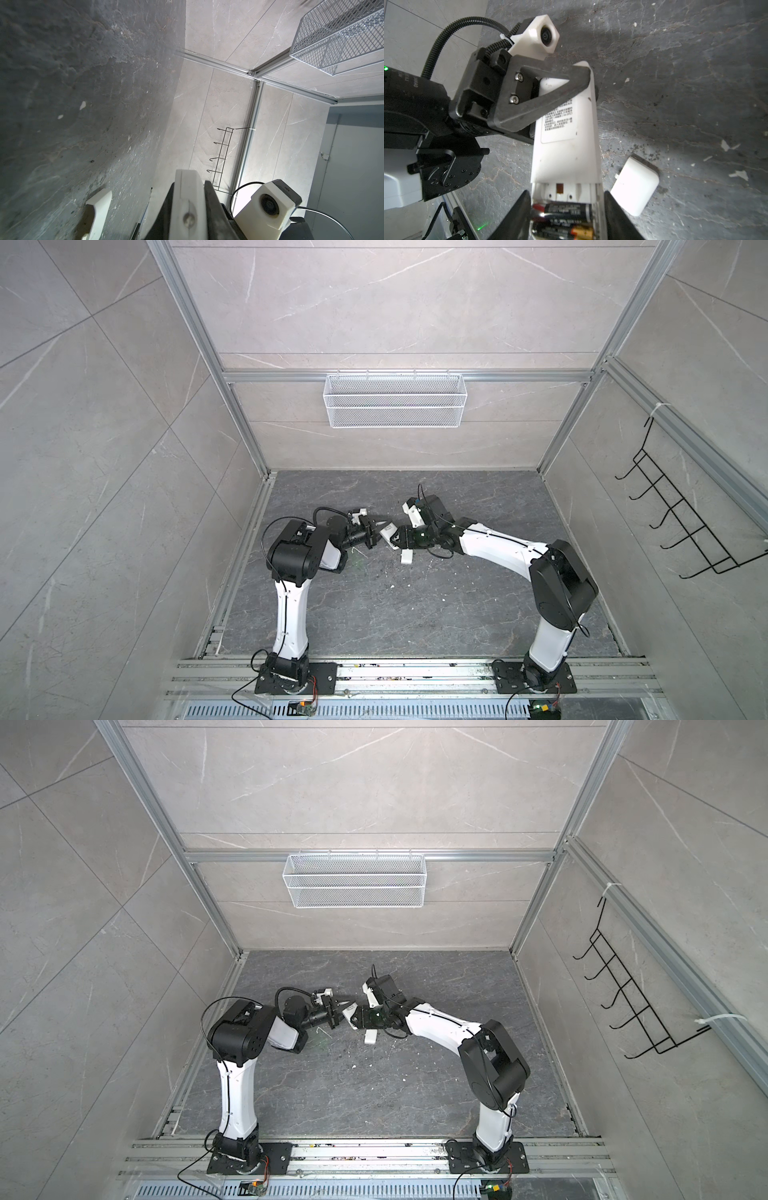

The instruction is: Load the batteries into the remote control

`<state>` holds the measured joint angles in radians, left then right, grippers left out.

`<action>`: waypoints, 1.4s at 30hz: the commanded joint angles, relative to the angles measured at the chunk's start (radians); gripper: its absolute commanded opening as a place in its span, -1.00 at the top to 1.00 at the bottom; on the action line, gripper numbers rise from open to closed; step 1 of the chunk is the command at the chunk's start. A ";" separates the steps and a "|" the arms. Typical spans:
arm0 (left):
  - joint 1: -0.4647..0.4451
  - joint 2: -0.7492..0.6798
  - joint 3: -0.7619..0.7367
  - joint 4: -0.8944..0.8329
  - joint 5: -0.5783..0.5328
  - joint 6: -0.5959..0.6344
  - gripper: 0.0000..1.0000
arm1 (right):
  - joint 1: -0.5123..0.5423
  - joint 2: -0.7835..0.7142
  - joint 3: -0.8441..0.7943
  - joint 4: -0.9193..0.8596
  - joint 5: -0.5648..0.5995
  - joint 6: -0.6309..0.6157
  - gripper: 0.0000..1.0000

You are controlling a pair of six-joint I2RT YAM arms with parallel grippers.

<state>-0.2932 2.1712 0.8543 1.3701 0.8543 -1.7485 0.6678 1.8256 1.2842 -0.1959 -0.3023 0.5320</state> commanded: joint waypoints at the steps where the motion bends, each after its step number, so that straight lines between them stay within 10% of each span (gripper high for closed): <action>1: -0.038 -0.060 0.029 0.046 -0.010 0.001 0.91 | 0.024 0.020 0.049 0.045 -0.094 0.014 0.06; 25: -0.044 -0.074 0.013 0.046 -0.041 0.019 0.91 | 0.016 -0.012 0.143 -0.073 -0.100 0.023 -0.30; 42: -0.044 -0.145 -0.029 0.046 -0.181 0.055 0.92 | -0.098 -0.115 -0.009 0.146 -0.133 0.346 -0.43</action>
<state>-0.3321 2.0731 0.8371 1.3842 0.7128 -1.7443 0.5800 1.7615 1.2861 -0.1116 -0.4408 0.8055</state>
